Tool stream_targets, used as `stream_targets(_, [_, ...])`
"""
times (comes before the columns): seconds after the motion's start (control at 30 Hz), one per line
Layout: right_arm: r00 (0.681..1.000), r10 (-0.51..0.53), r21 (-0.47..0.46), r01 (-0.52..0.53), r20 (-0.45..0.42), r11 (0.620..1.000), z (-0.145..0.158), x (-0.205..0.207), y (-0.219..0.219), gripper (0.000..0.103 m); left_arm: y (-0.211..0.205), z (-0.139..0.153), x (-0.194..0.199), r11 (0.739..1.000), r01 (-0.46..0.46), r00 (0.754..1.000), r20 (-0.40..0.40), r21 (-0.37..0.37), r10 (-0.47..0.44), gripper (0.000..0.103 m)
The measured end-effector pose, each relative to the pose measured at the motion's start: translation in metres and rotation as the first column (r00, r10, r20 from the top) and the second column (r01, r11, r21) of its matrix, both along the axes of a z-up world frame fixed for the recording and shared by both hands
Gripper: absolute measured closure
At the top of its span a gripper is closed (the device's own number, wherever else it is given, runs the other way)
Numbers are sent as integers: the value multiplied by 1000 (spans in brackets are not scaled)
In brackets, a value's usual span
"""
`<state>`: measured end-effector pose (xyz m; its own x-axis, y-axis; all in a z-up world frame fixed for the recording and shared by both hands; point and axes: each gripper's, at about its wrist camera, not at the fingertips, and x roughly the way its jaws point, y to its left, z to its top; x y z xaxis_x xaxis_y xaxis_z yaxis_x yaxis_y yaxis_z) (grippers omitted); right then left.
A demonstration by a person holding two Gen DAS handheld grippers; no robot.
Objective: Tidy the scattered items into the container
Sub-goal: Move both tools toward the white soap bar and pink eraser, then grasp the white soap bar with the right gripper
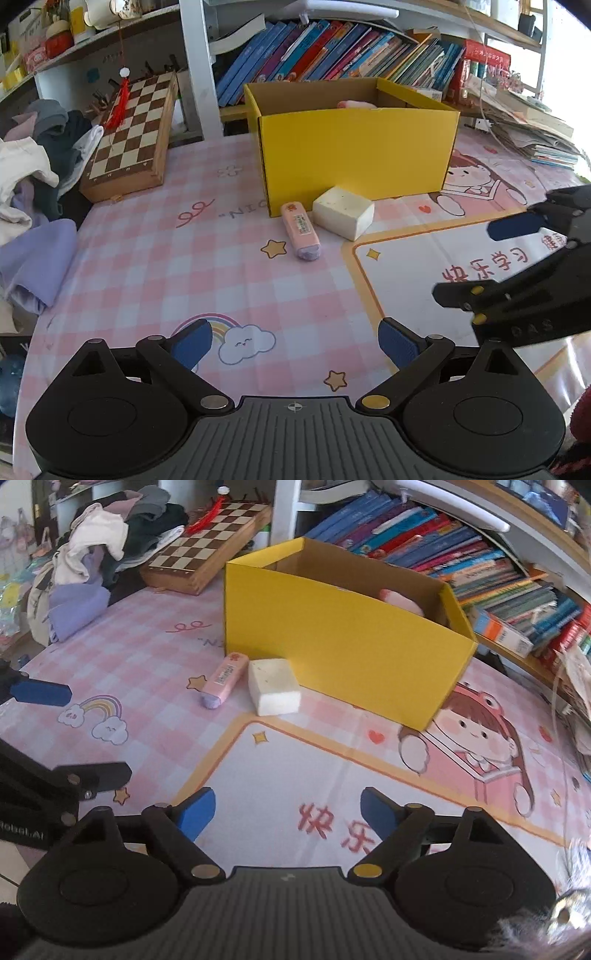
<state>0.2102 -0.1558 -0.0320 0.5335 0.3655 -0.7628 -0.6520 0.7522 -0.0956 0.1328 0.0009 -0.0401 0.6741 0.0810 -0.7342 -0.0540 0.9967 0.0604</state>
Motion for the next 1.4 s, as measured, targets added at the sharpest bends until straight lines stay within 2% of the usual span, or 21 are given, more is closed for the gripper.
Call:
stream_targets(0.17, [999,9,7,-9,-51,1000,-9,22,9,30,1,-3,7,1000,-10,1000,-18,17,10,5])
stream_targets(0.83, [990,109,-1,-109,-87,994,-28,95,66,29,6,-13,35,999,-32,996,-77,22,33,5])
stream_targets(1.17, [987,120,29,-118,-109,993,-34,117,77,37,5,-16,47,999,-34,994,-100,17,35,5])
stream_targets(1.3, [978,176,62,-170,-114,984,-32,118,74,62,6,-19,53,999,-38,993,-115,-9,36,5])
stream_targets(1.4, [979,184,39,-182,-90,983,-30,114,70,65,6,-19,58,999,-43,993,-109,-4,43,5])
